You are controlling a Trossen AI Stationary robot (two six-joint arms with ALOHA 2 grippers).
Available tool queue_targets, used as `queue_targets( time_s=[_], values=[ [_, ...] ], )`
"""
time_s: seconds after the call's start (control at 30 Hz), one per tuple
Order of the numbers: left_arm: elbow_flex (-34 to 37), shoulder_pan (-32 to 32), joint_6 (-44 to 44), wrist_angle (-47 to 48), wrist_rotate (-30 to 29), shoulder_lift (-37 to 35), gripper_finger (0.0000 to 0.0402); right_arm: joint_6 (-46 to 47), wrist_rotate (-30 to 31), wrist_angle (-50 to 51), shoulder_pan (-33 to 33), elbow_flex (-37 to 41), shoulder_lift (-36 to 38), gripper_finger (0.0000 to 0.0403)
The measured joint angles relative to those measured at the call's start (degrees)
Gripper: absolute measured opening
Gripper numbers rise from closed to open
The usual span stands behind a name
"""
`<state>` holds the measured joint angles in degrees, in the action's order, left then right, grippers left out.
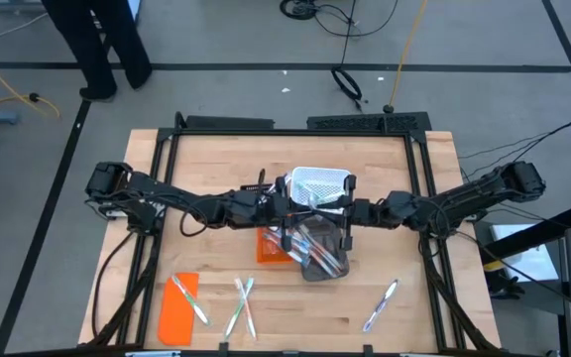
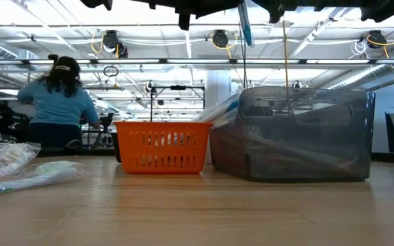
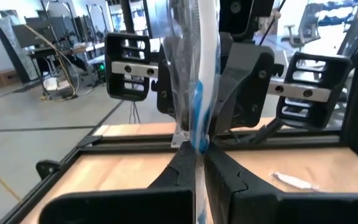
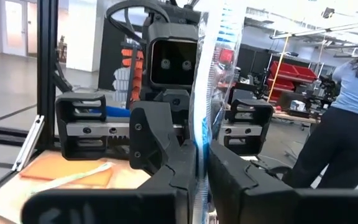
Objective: Pick & Place Toothbrushes
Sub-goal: Put the blue toothbrush into the orange bin
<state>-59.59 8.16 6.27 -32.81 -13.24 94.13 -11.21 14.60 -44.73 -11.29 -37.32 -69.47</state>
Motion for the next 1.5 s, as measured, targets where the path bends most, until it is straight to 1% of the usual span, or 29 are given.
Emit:
queue_targets(
  time_s=[0.13,0.37,0.47,0.6,0.7,0.73,0.87,1.0,1.1,1.3,1.5],
  values=[
    [-0.01,0.00,-0.05,2.68,-0.62,-0.02,0.0003,0.10,0.16,2.03,-0.02,0.02,0.51,0.0034],
    [-0.02,0.45,0.19,9.77,-4.71,-0.27,0.0002,0.02,0.28,4.87,-0.02,0.07,2.24,0.0043],
    [0.00,0.82,1.01,12.14,-7.57,-0.60,0.0001,-0.04,0.32,7.54,-0.02,0.07,3.39,0.0045],
    [-0.05,1.81,1.95,18.71,-9.86,-2.38,0.0001,0.01,0.33,12.57,-0.02,0.07,5.89,0.0045],
    [0.11,3.34,1.90,26.97,-12.07,-4.26,0.0001,0.01,0.32,16.07,-0.02,0.07,7.31,0.0045],
    [0.02,3.65,1.96,28.13,-12.47,-4.42,0.0001,0.01,0.32,17.19,-0.02,0.07,7.86,0.0045],
    [0.09,5.71,3.12,38.95,-12.73,-5.64,0.0000,0.03,0.48,19.82,-0.02,-0.02,9.51,0.0044],
    [0.01,7.82,3.03,46.30,-12.48,-5.69,0.0000,0.39,0.94,21.41,-0.02,-0.02,9.97,0.0043],
    [0.02,9.13,2.64,48.03,-12.27,-5.64,0.0000,0.67,2.02,21.53,0.03,-0.02,10.03,0.0043],
    [1.95,10.45,4.73,47.73,-12.25,-5.08,0.0000,0.69,2.04,21.49,0.07,-0.02,10.03,0.0043],
    [6.26,10.51,6.95,43.28,-12.12,-4.66,0.0002,1.56,1.92,21.52,0.05,-0.02,10.03,0.0043]
  ],
)
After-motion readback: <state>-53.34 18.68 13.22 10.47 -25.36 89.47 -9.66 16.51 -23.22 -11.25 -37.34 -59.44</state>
